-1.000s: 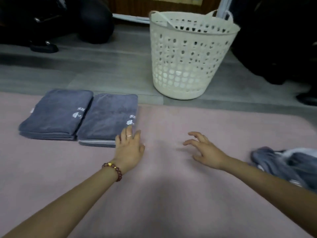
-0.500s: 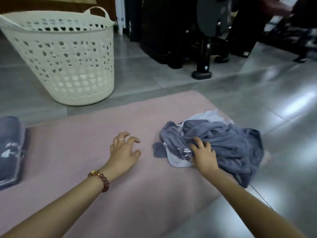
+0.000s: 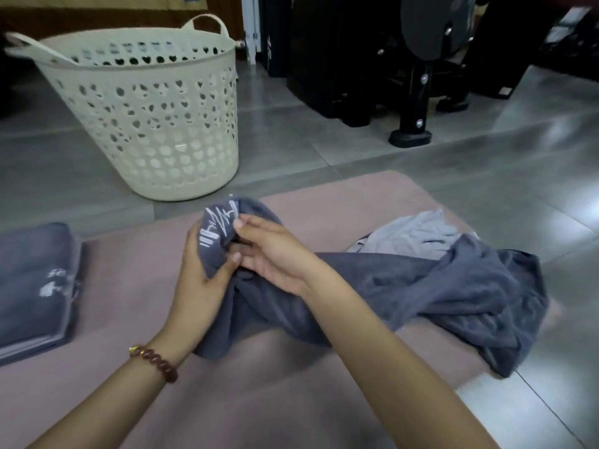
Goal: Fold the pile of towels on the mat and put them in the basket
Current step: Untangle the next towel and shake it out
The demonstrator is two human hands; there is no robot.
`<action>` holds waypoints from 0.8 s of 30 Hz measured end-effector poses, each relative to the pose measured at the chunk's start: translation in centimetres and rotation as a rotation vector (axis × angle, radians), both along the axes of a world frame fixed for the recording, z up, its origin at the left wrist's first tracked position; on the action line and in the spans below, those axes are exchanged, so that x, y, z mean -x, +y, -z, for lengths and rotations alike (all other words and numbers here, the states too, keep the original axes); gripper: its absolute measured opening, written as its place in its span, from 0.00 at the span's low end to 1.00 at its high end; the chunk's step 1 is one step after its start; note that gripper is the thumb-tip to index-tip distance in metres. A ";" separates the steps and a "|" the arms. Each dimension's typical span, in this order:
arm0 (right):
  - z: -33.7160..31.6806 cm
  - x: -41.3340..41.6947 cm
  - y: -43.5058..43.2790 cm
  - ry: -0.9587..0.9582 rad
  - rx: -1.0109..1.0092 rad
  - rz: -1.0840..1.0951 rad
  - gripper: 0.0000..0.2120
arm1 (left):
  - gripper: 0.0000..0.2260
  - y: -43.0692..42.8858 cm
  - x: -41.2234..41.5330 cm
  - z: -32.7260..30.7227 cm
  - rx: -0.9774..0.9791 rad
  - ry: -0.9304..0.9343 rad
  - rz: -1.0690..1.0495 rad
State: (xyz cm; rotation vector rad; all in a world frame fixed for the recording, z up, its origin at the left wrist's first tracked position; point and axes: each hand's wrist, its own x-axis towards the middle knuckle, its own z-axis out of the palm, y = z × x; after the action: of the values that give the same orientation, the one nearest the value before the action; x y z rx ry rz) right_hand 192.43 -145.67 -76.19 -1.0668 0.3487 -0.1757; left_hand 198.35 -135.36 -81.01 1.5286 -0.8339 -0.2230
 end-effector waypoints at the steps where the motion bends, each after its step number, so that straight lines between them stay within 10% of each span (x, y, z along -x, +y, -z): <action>1: 0.5 -0.1 0.2 0.051 0.152 0.008 0.05 | 0.23 0.6 -0.2 -0.1 -0.024 -0.010 0.016; 5: 4.6 3.6 -1.1 0.187 0.905 0.087 0.22 | 0.12 1.9 -0.7 1.4 -0.148 0.023 -0.004; 9: 9.8 12.9 -4.7 0.765 1.355 -0.387 0.51 | 0.09 2.2 -1.0 2.2 -0.131 0.054 -0.119; 13: 12.9 17.9 -6.3 1.211 1.619 -0.237 0.24 | 0.05 2.1 -2.4 2.6 -0.134 0.079 -0.211; 18: 8.9 13.4 -4.2 0.730 1.080 0.079 0.11 | 0.05 1.3 -4.3 1.6 -0.119 0.169 -0.340; 24: 1.6 2.2 2.3 0.037 0.581 -0.085 0.13 | 0.09 4.9 -7.3 0.3 -0.132 0.155 -0.306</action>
State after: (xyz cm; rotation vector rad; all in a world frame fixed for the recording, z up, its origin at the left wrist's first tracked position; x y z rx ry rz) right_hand 190.18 -143.42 -77.74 -1.6576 0.2905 -0.1860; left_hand 205.68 -130.51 -81.32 1.7162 -0.4621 -0.1711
